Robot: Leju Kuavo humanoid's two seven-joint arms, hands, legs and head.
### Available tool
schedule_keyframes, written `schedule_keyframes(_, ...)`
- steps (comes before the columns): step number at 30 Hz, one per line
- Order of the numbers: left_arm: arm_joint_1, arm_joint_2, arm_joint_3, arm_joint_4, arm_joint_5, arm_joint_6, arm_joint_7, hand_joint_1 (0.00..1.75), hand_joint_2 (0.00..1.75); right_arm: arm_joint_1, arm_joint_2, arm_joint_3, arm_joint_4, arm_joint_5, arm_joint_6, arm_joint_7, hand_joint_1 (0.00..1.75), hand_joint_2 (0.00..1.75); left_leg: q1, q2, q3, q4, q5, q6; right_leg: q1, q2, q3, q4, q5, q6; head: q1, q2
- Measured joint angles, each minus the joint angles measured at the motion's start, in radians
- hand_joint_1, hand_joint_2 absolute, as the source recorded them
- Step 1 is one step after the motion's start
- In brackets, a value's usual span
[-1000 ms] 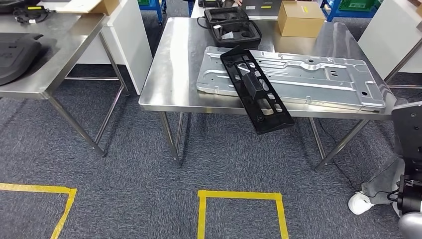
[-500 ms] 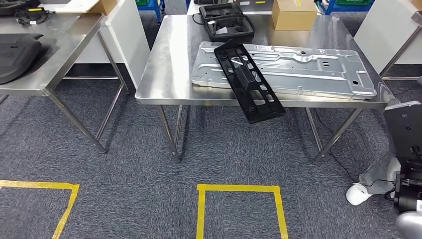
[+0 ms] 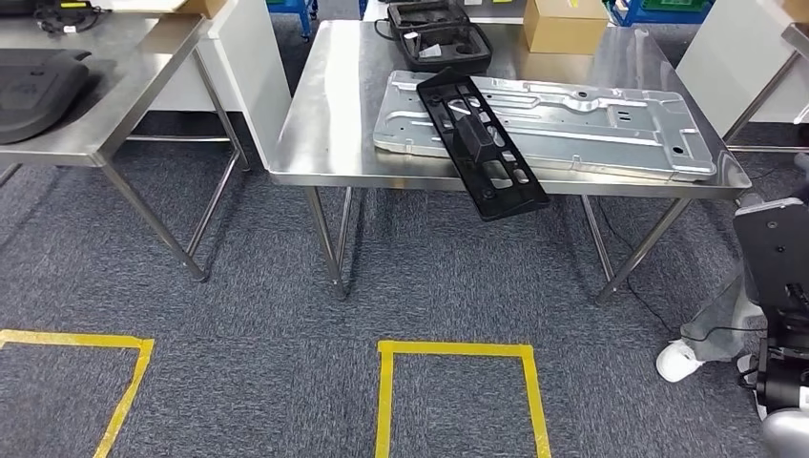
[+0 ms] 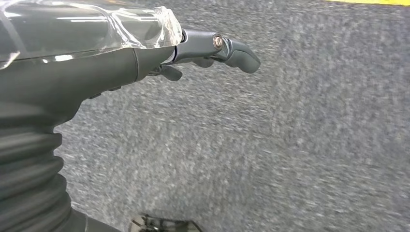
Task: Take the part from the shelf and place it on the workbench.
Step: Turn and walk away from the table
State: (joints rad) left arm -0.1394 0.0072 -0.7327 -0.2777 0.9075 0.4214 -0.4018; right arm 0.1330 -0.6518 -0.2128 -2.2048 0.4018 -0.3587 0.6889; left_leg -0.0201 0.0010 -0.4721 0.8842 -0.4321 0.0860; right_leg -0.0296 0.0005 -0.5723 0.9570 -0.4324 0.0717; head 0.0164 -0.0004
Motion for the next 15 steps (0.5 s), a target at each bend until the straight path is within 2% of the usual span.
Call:
schedule_keyframes(1, 0.000, -0.002, 0.000, 0.000, 0.000, 0.001, 0.000, 0.00, 1.75, 0.004, -0.002, -0.002, 0.000, -0.002, -0.003, 0.000, 0.00, 0.00, 0.002, 0.001, -0.006, -0.002, 0.008, 0.003, 0.000, 0.000, -0.022, 0.054, -0.040, 0.001, 0.001, 0.000)
schedule_keyframes(3, 0.001, -0.004, 0.000, 0.000, 0.002, 0.001, -0.001, 0.00, 1.75, 0.013, -0.004, -0.004, 0.000, -0.005, -0.008, 0.000, 0.00, 0.00, 0.001, 0.002, -0.022, 0.000, 0.019, 0.009, 0.001, 0.000, -0.075, 0.200, -0.124, 0.005, 0.003, 0.000)
schedule_keyframes(4, 0.002, -0.005, 0.000, 0.000, 0.004, 0.001, -0.001, 0.00, 1.75, 0.017, -0.004, -0.004, 0.000, -0.005, -0.010, 0.000, 0.00, 0.00, 0.000, 0.002, -0.029, 0.001, 0.024, 0.008, 0.001, 0.000, -0.089, 0.250, -0.144, 0.007, 0.004, 0.000)
schedule_keyframes(5, 0.003, -0.006, 0.000, 0.000, 0.006, 0.001, -0.001, 0.00, 1.75, 0.021, -0.004, -0.004, 0.000, -0.005, -0.013, 0.000, 0.00, 0.00, -0.001, 0.002, -0.036, 0.003, 0.028, 0.007, 0.000, 0.000, -0.082, 0.260, -0.144, 0.009, 0.004, 0.000)
schedule_keyframes(6, 0.004, -0.006, 0.000, 0.000, 0.008, 0.001, -0.001, 0.00, 1.75, 0.024, -0.004, -0.004, 0.000, -0.005, -0.016, 0.000, 0.00, 0.00, -0.001, 0.002, -0.041, 0.005, 0.032, 0.006, 0.000, 0.000, -0.053, 0.224, -0.125, 0.010, 0.004, 0.000)
schedule_keyframes(8, 0.006, -0.007, 0.000, 0.000, 0.011, 0.001, -0.001, 0.00, 1.75, 0.025, -0.005, -0.005, 0.000, -0.004, -0.021, 0.000, 0.00, 0.00, -0.002, 0.002, -0.049, 0.012, 0.036, 0.001, -0.003, -0.001, 0.047, 0.067, -0.070, 0.012, 0.004, 0.000)
schedule_keyframes(9, 0.005, -0.007, -0.001, 0.000, 0.011, 0.001, -0.001, 0.00, 1.75, 0.026, -0.006, -0.005, 0.000, -0.004, -0.024, 0.000, 0.00, 0.00, -0.004, 0.002, -0.054, 0.019, 0.037, -0.003, -0.003, 0.000, 0.085, 0.000, -0.052, 0.009, 0.003, 0.000)
schedule_keyframes(10, 0.005, -0.007, -0.001, 0.000, 0.011, 0.001, 0.000, 0.00, 1.75, 0.027, -0.007, -0.005, 0.000, -0.003, -0.027, 0.000, 0.00, 0.00, -0.007, 0.002, -0.058, 0.024, 0.038, -0.007, -0.003, 0.001, 0.107, -0.041, -0.043, 0.006, 0.003, 0.000)
schedule_keyframes(13, 0.008, -0.007, -0.001, 0.000, 0.011, 0.001, 0.001, 0.00, 1.75, 0.032, -0.008, -0.004, 0.000, -0.003, -0.035, 0.000, 0.00, 0.00, -0.009, 0.001, -0.070, 0.034, 0.044, -0.020, 0.001, 0.002, 0.101, -0.047, -0.037, -0.012, 0.002, 0.000)
schedule_keyframes(14, 0.010, -0.008, -0.001, 0.000, 0.011, 0.001, 0.001, 0.00, 1.75, 0.032, -0.008, -0.004, 0.000, -0.003, -0.038, 0.000, 0.00, 0.00, -0.007, 0.001, -0.076, 0.043, 0.036, -0.026, 0.000, 0.001, 0.097, -0.046, -0.033, -0.019, 0.002, 0.000)
schedule_keyframes(15, 0.011, -0.008, -0.001, 0.000, 0.011, 0.001, 0.001, 0.00, 1.75, 0.032, -0.009, -0.004, 0.000, -0.003, -0.040, 0.000, 0.00, 0.00, -0.004, 0.001, -0.088, 0.070, 0.013, -0.033, -0.001, 0.000, 0.091, -0.047, -0.027, -0.026, 0.001, 0.000)
